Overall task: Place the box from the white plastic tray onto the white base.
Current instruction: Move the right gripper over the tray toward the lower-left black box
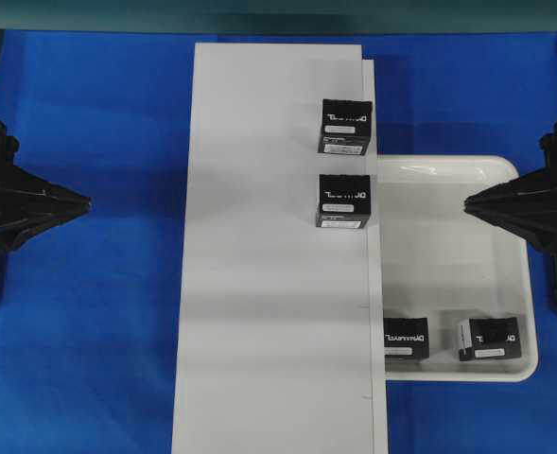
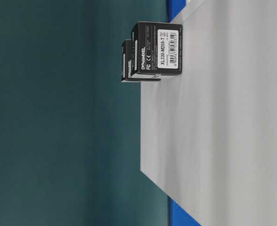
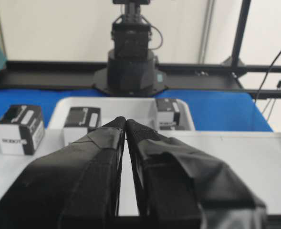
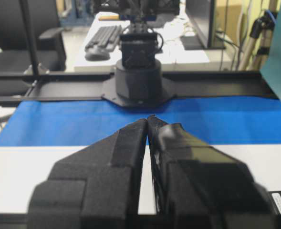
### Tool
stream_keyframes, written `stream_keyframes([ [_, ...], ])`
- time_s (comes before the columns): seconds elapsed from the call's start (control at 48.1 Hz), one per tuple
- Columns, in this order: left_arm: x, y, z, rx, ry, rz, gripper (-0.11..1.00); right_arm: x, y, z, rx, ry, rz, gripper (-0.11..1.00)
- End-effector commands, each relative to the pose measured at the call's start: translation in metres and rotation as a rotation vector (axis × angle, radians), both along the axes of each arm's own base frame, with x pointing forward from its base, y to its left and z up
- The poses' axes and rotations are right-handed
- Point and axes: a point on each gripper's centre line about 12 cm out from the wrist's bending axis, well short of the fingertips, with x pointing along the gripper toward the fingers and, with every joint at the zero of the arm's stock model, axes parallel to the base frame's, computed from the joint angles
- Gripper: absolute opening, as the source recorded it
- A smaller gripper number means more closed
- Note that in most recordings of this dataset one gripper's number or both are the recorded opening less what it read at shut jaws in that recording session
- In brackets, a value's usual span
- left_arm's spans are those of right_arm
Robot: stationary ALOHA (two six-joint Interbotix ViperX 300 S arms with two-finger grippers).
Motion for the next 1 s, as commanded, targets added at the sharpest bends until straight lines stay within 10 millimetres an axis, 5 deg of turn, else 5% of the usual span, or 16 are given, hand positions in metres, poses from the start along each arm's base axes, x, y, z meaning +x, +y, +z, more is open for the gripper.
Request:
stream_keyframes([
  [0.0,0.005,-0.001,0.007,-0.018,0.005,-0.008,0.14,0.003,0.000,0.012,0.023,-0.028,0.002,0.14],
  [0.146,0.009,-0.001,0.008,-0.044,0.051,-0.011,0.00,0.007,-0.001,0.015,0.160,0.102,-0.006,-0.01],
  [0.437,0.009,-0.001,0.008,-0.045,0.157,-0.008,-0.05,0.010,0.007,0.026,0.242,0.412,0.022,-0.01],
  [0.978,0.009,-0.003,0.018,-0.043,0.220,-0.012,-0.05,0.063,0.059,-0.053,0.265,1.181,0.087,0.00],
])
